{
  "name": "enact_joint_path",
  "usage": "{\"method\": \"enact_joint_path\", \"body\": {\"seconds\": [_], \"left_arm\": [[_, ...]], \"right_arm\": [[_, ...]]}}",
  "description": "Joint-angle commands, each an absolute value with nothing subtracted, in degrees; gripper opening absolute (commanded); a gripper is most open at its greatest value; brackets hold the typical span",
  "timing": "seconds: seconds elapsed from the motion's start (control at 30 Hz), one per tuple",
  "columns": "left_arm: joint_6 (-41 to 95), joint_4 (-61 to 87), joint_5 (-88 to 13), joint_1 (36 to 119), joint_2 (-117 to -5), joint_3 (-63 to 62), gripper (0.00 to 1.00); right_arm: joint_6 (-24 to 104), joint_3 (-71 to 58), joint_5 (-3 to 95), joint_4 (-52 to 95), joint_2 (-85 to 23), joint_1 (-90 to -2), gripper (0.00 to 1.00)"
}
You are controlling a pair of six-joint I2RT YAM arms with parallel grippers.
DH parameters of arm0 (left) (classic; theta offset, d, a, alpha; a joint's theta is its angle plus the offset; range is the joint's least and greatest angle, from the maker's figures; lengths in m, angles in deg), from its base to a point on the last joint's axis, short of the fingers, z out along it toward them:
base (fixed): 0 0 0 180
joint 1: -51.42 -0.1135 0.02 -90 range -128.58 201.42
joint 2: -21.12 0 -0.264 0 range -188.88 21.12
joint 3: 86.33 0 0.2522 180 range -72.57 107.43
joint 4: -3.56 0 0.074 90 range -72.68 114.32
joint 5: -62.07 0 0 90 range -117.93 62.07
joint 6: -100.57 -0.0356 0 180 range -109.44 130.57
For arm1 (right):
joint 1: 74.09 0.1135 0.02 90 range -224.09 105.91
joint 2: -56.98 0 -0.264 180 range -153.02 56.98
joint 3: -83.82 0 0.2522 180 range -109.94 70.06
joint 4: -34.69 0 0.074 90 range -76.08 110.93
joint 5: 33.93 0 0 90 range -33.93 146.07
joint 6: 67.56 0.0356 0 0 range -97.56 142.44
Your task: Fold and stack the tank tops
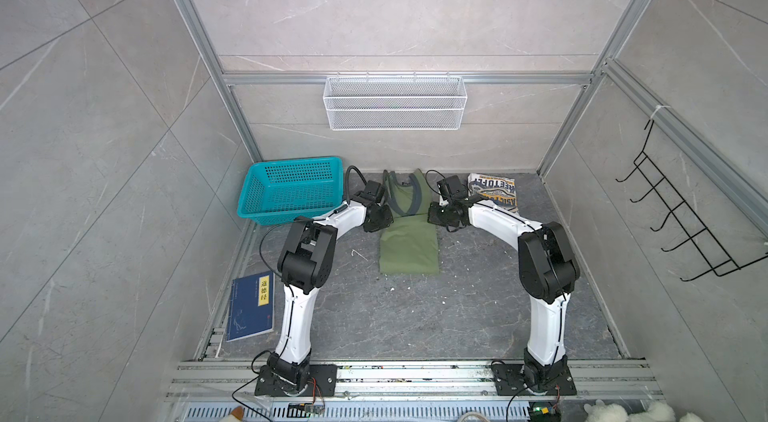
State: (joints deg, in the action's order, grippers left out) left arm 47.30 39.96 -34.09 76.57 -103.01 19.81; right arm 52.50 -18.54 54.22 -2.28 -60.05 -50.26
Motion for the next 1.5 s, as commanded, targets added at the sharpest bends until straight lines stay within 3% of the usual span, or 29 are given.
{"method": "enact_joint_path", "body": {"seconds": [0.0,0.07,0.17,0.27,0.47,0.73,1.1,1.3,1.47], "left_arm": [[45.7,42.4,-33.6,75.8,-102.3,23.0,0.33],[45.4,45.0,-31.8,75.9,-100.0,22.8,0.46],[45.2,48.5,-30.1,75.8,-93.6,19.9,0.58],[45.7,48.5,-31.6,76.1,-85.9,13.5,0.65],[49.8,42.1,-35.7,78.5,-70.5,-7.5,0.68],[59.9,26.2,-42.4,80.4,-64.1,-26.8,0.68],[63.1,16.4,-44.3,80.4,-72.1,-29.4,0.67],[64.1,14.9,-46.0,81.2,-74.9,-28.8,0.53],[64.9,15.1,-46.3,82.7,-75.2,-29.0,0.36]], "right_arm": [[50.9,-21.2,56.1,-4.7,-61.1,-50.6,0.37],[49.9,-20.4,57.4,-6.0,-59.0,-50.6,0.50],[48.6,-16.2,58.2,-7.6,-53.0,-50.6,0.59],[49.1,-8.4,53.7,-7.3,-44.5,-50.6,0.60],[55.4,11.1,43.4,-1.2,-29.3,-50.5,0.60],[65.7,26.6,34.5,16.1,-28.1,-50.5,0.55],[70.5,31.3,31.2,28.8,-37.0,-50.4,0.52],[72.3,32.7,30.7,32.1,-40.2,-49.2,0.46],[74.5,33.7,29.8,35.1,-41.5,-47.8,0.33]]}}
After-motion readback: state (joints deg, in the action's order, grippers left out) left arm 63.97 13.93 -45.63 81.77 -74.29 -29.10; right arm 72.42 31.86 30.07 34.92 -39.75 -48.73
